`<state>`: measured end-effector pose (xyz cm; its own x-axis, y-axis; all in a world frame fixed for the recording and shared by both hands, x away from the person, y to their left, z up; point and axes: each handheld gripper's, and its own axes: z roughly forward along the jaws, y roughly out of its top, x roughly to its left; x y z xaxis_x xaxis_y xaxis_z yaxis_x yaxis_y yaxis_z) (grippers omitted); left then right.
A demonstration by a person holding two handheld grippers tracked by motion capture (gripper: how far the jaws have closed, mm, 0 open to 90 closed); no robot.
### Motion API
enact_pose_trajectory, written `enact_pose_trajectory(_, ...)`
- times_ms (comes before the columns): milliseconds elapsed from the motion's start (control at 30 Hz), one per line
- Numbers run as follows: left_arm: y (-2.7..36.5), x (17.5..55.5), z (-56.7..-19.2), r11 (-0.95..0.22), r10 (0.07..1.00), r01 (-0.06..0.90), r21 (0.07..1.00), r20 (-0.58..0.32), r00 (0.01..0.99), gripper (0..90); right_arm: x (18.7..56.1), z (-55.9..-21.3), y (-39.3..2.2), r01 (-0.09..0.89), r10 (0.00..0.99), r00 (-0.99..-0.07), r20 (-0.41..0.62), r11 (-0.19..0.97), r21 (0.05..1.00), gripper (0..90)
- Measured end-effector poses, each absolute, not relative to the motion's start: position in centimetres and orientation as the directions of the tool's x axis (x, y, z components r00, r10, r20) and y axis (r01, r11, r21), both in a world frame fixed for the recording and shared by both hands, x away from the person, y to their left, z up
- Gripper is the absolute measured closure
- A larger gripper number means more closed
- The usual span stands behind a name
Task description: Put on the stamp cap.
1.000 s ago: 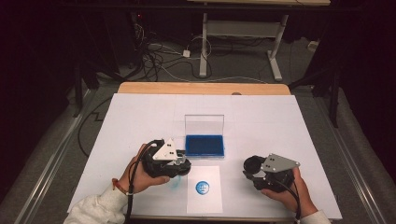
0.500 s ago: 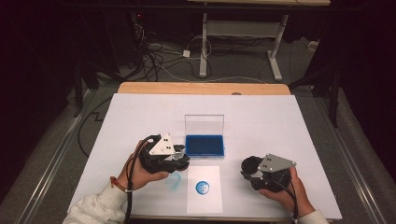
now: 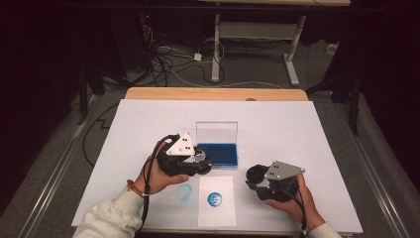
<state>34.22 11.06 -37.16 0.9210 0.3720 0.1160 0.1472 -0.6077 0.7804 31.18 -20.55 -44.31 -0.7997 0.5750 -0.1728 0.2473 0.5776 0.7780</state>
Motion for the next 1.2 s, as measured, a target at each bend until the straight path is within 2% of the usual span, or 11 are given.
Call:
enact_pose_trajectory(367, 9.3, 34.4, -37.0, -0.614, 0.334, 0.126, 0.779, 0.112, 0.936, 54.7, 31.8, -44.1, -16.8, 0.215, 0.530, -0.836, -0.141, 0.553, 0.805, 39.2)
enact_pose_trajectory(633, 8.6, 34.2, -36.6, -0.571, 0.322, 0.106, 0.814, 0.103, 0.941, 54.8, 32.2, -44.5, -14.2, 0.203, 0.504, -0.856, -0.117, 0.534, 0.821, 39.2)
enact_pose_trajectory(867, 8.6, 34.2, -36.4, -0.512, 0.321, 0.112, 0.851, 0.068, 0.945, 54.7, 32.5, -44.5, -13.2, 0.222, 0.503, -0.861, -0.071, 0.498, 0.838, 39.2)
enact_pose_trajectory(1200, 8.1, 34.1, -36.5, -0.518, 0.302, 0.097, 0.850, 0.076, 0.950, 54.7, 32.6, -43.6, -12.5, 0.185, 0.507, -0.859, -0.068, 0.431, 0.883, 39.3)
